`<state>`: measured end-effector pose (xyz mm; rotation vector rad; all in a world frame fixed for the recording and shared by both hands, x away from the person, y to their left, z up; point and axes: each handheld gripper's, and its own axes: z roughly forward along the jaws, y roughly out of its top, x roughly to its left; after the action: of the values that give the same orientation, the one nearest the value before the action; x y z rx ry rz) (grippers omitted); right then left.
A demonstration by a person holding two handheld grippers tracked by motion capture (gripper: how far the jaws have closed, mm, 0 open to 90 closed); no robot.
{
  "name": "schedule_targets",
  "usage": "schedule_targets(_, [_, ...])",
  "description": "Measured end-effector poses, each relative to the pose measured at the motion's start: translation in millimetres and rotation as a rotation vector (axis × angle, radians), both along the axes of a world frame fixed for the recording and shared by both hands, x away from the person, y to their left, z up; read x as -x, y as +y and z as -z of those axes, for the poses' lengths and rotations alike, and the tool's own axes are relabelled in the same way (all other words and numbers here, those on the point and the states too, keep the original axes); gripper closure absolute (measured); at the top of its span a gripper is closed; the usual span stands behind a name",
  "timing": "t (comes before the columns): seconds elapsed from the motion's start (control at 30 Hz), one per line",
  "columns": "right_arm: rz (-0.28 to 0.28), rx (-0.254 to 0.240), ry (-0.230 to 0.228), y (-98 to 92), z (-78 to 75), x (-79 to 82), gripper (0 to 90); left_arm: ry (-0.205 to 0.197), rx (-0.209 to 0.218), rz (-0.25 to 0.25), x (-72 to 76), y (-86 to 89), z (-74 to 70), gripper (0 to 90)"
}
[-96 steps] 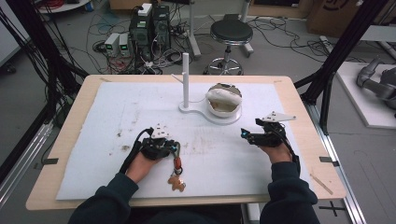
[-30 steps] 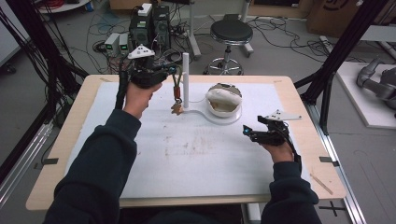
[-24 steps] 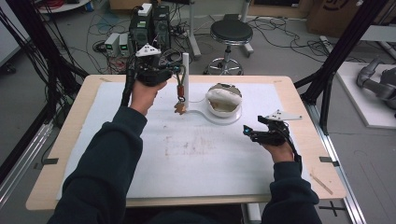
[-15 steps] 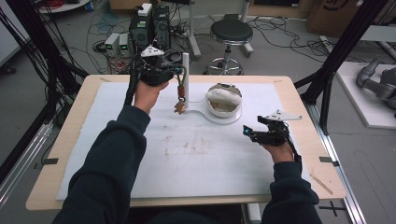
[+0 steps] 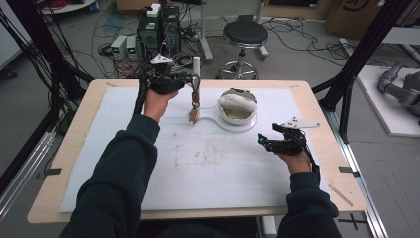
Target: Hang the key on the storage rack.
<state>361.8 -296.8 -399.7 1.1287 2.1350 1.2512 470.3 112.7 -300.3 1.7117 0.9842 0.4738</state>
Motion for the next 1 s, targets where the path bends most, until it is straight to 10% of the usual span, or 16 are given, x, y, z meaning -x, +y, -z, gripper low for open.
schedule_targets(0.43, [-0.006, 0.015, 0.002, 3.5, 0.9, -0.5, 21.7, -0.032, 0.095, -0.007, 29.1, 56.7, 36.9, 19.9])
schedule_targets(0.7, [-0.014, 0.04, -0.01, 8.2, 1.6, -0.6, 21.5, -0.151, 0.059, 0.052, 58.8, 82.1, 45.6, 19.2])
schedule_targets(1.0, [-0.013, 0.049, -0.014, 8.7, 1.7, 0.5, 21.2, -0.241, 0.129, 0.057, 107.0, 105.0, 68.5, 19.0])
